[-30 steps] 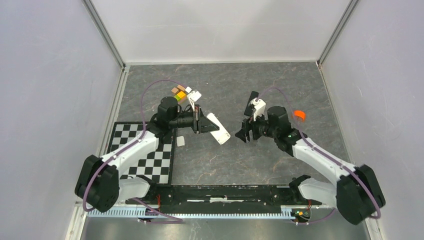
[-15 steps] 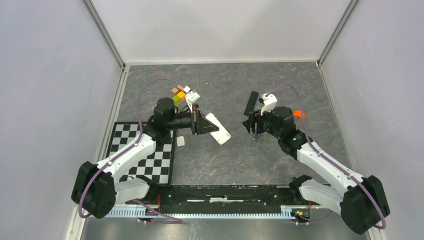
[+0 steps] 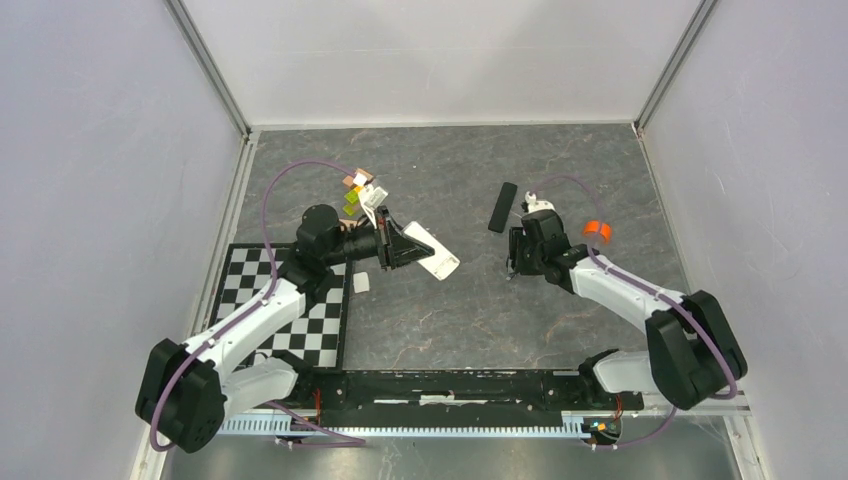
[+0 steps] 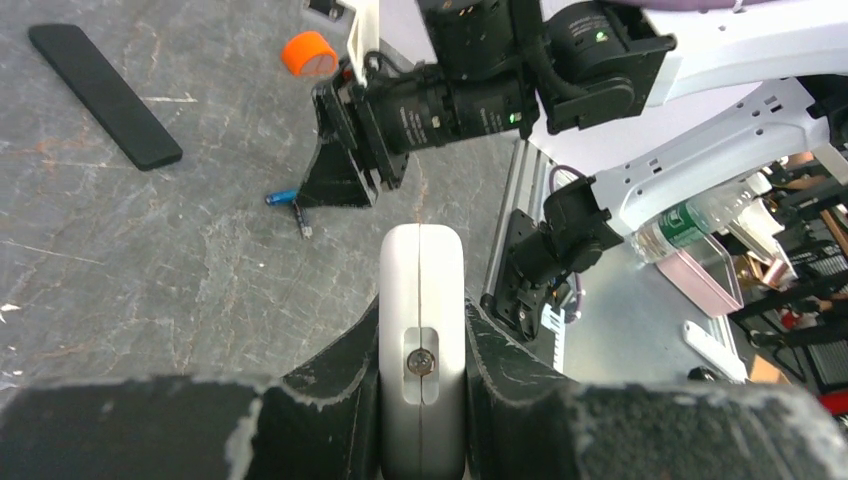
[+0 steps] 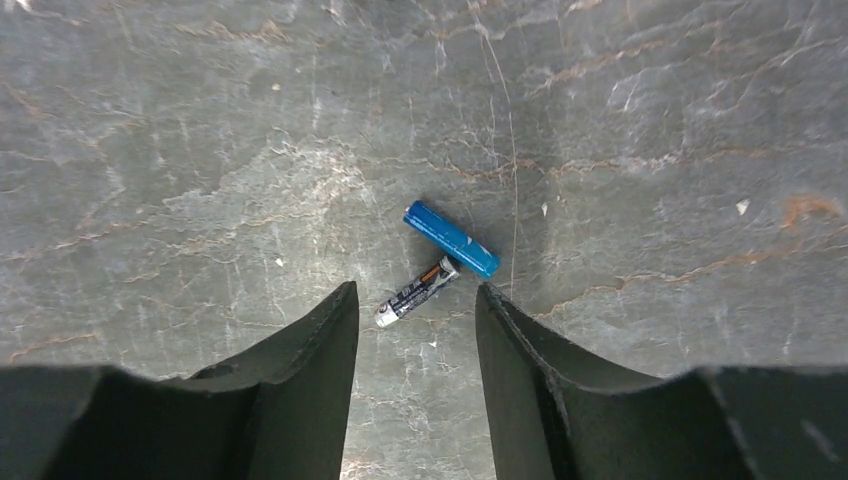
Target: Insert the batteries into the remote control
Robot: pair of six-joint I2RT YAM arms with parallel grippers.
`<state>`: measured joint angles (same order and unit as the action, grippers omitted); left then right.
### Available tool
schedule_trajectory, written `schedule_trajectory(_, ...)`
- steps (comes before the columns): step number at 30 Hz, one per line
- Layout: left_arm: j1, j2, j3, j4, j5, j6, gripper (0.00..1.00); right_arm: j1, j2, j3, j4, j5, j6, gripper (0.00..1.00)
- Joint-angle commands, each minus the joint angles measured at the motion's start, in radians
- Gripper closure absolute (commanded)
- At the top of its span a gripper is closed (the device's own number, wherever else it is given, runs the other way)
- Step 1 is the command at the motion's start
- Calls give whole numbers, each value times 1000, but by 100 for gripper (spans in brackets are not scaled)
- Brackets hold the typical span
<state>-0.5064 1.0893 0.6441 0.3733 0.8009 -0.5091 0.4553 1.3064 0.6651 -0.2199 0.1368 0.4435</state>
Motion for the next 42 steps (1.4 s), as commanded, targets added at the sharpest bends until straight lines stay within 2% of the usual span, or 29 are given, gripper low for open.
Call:
schedule_trajectory(1, -2, -37, -34, 157, -55, -46, 98, 0, 58, 10, 6, 14, 55, 50)
schedule_trajectory(12, -2, -47, -54, 201, -96, -69, 98, 1, 88, 28, 4, 131, 34, 52)
schedule_trajectory(15, -2, -46, -57, 203, -107, -74, 98, 3, 72, 19, 34, 90, 22, 51)
schedule_trajectory(17, -2, -43, -63, 221, -122, -88, 98, 5, 25, 1, 93, 0, -9, 49)
schedule_trajectory(19, -1, -36, -72, 264, -150, -123, 98, 7, -62, -50, 223, -164, -43, 41)
schedule_trajectory(21, -1, -33, -81, 313, -190, -167, 98, 8, -162, -126, 440, -351, -30, 30)
schedule_trajectory(23, -1, -31, -84, 361, -227, -223, 98, 11, -251, -207, 665, -521, 58, 22)
schedule_trajectory(25, -2, -30, -80, 414, -230, -269, 98, 23, -306, -247, 884, -628, 177, 19)
schedule_trajectory(29, -1, -33, -69, 476, -223, -339, 98, 69, -316, -249, 1117, -697, 319, 14)
schedule_trajectory(33, -2, -35, -55, 495, -214, -402, 98, 101, -271, -240, 1223, -701, 403, 12)
schedule_trajectory(36, -2, -34, -52, 521, -202, -450, 98, 119, -235, -229, 1290, -673, 441, 15)
schedule_trajectory(38, -1, -31, -58, 547, -198, -483, 97, 127, -205, -207, 1321, -673, 471, 23)
schedule_trajectory(42, -2, -20, -59, 603, -186, -547, 93, 137, -148, -173, 1373, -701, 517, 47)
